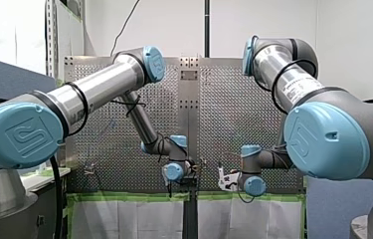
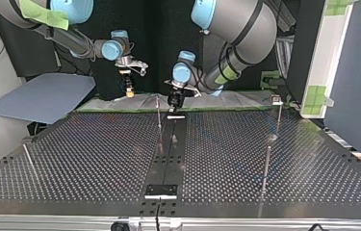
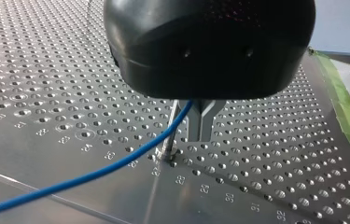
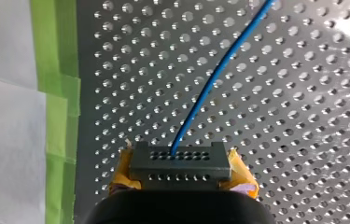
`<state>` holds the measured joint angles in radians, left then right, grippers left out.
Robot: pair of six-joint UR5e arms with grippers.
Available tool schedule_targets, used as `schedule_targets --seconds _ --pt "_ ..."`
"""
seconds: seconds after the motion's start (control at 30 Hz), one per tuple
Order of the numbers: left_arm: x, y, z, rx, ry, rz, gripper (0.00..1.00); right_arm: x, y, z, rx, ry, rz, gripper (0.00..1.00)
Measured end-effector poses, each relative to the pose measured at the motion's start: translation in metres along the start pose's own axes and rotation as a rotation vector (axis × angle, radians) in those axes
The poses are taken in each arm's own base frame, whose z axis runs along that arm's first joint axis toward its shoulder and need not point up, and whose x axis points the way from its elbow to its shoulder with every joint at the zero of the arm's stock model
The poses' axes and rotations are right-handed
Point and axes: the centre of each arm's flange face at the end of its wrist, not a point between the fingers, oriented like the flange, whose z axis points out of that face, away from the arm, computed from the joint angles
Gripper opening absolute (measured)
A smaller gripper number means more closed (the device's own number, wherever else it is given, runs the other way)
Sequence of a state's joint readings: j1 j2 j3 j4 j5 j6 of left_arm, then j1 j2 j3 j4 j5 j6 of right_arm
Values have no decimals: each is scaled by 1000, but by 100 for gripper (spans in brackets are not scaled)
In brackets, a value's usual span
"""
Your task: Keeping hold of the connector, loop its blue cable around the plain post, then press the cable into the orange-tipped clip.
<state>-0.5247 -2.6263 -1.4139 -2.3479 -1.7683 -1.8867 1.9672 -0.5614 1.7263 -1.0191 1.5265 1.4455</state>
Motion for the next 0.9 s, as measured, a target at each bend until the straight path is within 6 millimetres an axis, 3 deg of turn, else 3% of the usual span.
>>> schedule_targets --seconds 0.9 --pt "-5 16 6 -21 0 -5 0 3 7 16 9 12 3 0"
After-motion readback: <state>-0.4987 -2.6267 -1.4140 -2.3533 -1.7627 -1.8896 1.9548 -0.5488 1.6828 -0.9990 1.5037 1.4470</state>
